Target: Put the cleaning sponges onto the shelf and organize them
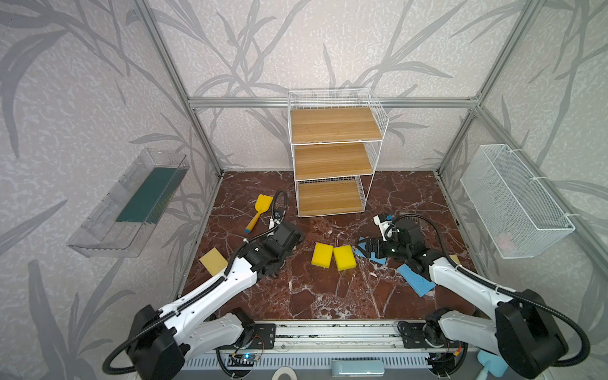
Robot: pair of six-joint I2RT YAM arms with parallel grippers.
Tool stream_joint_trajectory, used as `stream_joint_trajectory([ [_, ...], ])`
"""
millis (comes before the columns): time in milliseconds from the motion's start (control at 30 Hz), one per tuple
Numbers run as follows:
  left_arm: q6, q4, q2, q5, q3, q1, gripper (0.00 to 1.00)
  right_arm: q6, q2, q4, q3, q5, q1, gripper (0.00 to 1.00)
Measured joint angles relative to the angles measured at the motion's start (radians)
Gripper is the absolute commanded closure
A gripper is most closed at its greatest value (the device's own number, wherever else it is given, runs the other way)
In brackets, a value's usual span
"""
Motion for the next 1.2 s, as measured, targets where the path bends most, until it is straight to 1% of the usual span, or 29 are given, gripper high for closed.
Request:
stream_joint_trajectory([
  [100, 0.026, -0.027, 0.099, -0.102, 0.036, -0.041, 0.87, -0.003, 0.025, 0.0, 0.018, 0.01, 0.015, 0.03],
  [167, 0.045, -0.034, 0.158, -0.146, 0.061, -0.063, 0.87, -0.004, 0.04, 0.0, 0.027, 0.013, 0.019, 0.03],
  [233, 0.064, -0.031, 0.222, -0.174, 0.095, -0.08, 0.86, -0.002, 0.056, 0.0, 0.031, 0.015, 0.021, 0.03],
  [367, 0.082, -0.018, 0.336, -0.185, 0.153, -0.107, 0.81, 0.006, 0.08, 0.0, 0.032, 0.016, 0.021, 0.03],
  [467, 0.076, -0.014, 0.432, -0.186, 0.194, -0.137, 0.71, 0.015, 0.092, 0.0, 0.032, 0.017, 0.021, 0.02],
  [533, 0.07, -0.013, 0.497, -0.176, 0.225, -0.163, 0.61, 0.023, 0.095, -0.001, 0.033, 0.017, 0.02, 0.02],
  [600, 0.068, -0.004, 0.538, -0.158, 0.245, -0.185, 0.55, 0.03, 0.097, -0.003, 0.038, 0.016, 0.017, 0.02],
  [667, 0.06, 0.009, 0.563, -0.128, 0.259, -0.199, 0.51, 0.038, 0.098, -0.005, 0.046, 0.013, 0.008, 0.02],
  [700, 0.056, 0.018, 0.571, -0.11, 0.264, -0.205, 0.49, 0.042, 0.098, -0.005, 0.048, 0.012, 0.001, 0.02],
  [767, 0.051, 0.036, 0.58, -0.07, 0.27, -0.215, 0.39, 0.05, 0.098, -0.007, 0.049, 0.012, -0.018, 0.02],
  [967, 0.024, 0.091, 0.565, 0.042, 0.272, -0.223, 0.19, 0.05, 0.084, -0.055, 0.049, 0.032, -0.055, 0.01],
  [1033, 0.021, 0.105, 0.529, 0.072, 0.269, -0.223, 0.09, 0.038, 0.075, -0.078, 0.049, 0.035, -0.054, 0.0],
  [1067, 0.014, 0.119, 0.498, 0.086, 0.262, -0.223, 0.02, 0.029, 0.072, -0.093, 0.051, 0.037, -0.054, 0.0],
  [1100, 0.012, 0.134, 0.461, 0.098, 0.252, -0.222, 0.01, 0.019, 0.072, -0.112, 0.056, 0.04, -0.054, 0.01],
  [1200, -0.003, 0.177, 0.336, 0.138, 0.2, -0.208, 0.01, -0.009, 0.072, -0.159, 0.088, 0.042, -0.053, 0.01],
])
